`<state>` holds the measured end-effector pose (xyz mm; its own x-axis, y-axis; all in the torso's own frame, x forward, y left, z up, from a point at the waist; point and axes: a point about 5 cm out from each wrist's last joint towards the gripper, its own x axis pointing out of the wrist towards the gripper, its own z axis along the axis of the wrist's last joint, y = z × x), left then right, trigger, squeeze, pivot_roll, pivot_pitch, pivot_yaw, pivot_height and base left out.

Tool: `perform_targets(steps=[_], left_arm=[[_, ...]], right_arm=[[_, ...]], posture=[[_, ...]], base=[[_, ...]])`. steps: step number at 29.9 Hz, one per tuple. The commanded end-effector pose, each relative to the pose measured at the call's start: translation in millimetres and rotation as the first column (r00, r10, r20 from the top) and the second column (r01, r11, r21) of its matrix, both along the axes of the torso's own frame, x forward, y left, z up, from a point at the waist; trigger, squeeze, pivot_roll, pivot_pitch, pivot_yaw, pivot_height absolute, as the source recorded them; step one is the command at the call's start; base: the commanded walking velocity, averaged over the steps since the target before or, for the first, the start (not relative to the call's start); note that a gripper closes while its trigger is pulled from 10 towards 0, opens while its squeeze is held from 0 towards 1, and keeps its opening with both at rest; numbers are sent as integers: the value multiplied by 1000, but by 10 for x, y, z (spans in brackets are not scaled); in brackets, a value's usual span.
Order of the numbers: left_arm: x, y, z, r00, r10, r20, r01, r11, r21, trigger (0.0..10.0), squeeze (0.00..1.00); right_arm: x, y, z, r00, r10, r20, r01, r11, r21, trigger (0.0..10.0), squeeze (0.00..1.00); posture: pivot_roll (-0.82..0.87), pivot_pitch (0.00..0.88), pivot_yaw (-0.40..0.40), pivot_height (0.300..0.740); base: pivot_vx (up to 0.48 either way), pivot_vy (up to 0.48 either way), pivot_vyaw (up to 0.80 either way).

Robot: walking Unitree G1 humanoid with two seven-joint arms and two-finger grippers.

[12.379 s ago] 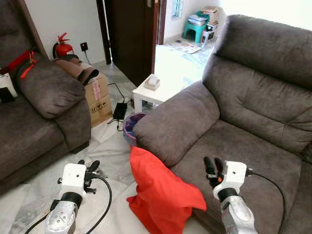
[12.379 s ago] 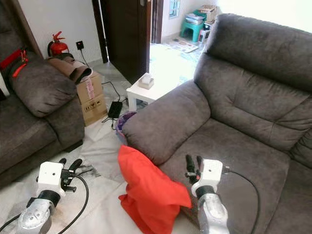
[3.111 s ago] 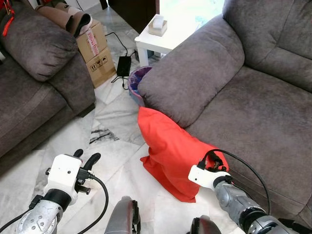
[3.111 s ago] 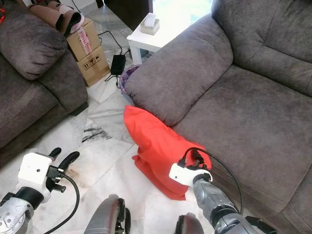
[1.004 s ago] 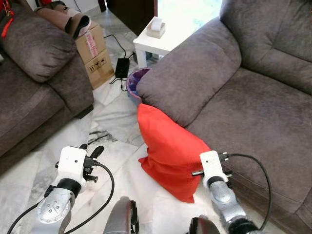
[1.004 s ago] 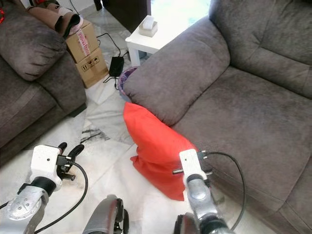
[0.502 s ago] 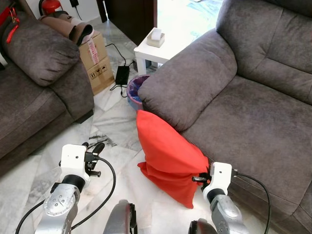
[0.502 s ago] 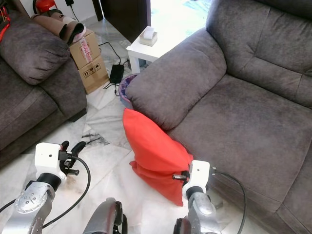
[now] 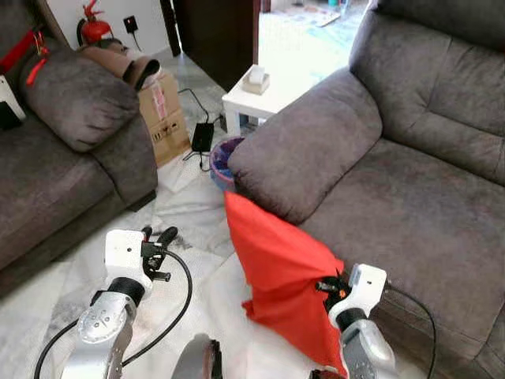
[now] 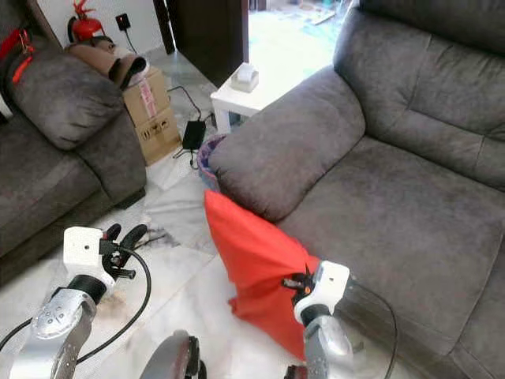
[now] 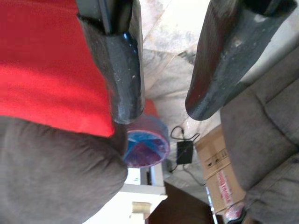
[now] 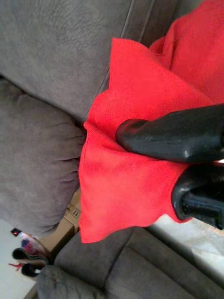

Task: Move the pillow to the sofa from floor

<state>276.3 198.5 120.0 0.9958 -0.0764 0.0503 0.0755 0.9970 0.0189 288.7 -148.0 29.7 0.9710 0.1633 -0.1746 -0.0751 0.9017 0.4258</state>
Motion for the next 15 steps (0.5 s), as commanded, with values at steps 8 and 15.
perform_targets(steps=[8,15], left_arm=[[-48,29,-20,997,-70,-22,69,997,-17,10000,0],[-42,109,-174,968,-192,-164,202,978,47,10000,0]], right_arm=[[101,-39,253,990,59,130,-64,997,34,10000,0],[103,-42,318,966,198,163,-201,980,-1,10000,0]], posture=[[83,21,58,740],[80,45,61,740]], base=[[0,0,0],[0,0,0]])
